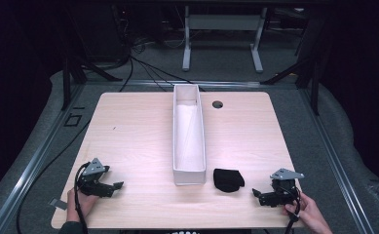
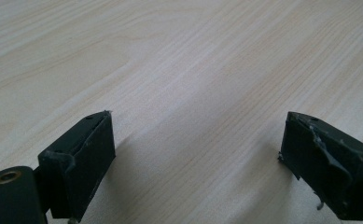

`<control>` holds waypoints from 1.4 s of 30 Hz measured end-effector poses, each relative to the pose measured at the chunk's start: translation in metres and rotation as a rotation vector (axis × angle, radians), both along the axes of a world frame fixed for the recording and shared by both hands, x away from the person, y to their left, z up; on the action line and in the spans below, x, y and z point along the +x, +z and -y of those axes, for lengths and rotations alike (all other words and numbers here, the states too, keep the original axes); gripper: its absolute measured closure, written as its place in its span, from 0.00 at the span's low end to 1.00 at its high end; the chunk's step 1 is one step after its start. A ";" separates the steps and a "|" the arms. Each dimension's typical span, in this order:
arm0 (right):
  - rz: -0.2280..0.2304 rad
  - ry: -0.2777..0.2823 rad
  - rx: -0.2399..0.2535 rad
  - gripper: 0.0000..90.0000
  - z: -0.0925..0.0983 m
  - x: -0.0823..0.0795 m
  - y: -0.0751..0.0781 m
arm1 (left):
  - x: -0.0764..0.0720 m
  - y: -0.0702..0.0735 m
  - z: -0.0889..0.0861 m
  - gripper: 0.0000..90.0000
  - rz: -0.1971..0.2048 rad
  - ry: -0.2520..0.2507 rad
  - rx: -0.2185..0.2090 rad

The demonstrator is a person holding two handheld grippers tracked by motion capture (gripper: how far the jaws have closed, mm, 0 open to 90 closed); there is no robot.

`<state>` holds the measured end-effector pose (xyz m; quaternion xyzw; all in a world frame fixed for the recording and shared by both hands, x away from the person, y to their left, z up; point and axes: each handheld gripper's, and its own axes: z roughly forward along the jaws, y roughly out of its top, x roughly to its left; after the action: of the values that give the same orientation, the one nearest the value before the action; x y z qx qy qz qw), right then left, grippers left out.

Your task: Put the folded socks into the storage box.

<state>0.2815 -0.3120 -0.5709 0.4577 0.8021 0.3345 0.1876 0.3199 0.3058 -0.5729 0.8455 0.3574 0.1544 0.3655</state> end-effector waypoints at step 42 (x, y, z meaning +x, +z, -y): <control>-0.088 0.192 -0.298 0.00 -0.039 0.007 0.062 | 0.000 0.000 0.000 0.11 0.000 -0.001 0.000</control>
<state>0.2887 -0.2729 -0.5093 0.3603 0.8904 0.2078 0.1853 0.3199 0.3059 -0.5729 0.8456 0.3572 0.1542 0.3655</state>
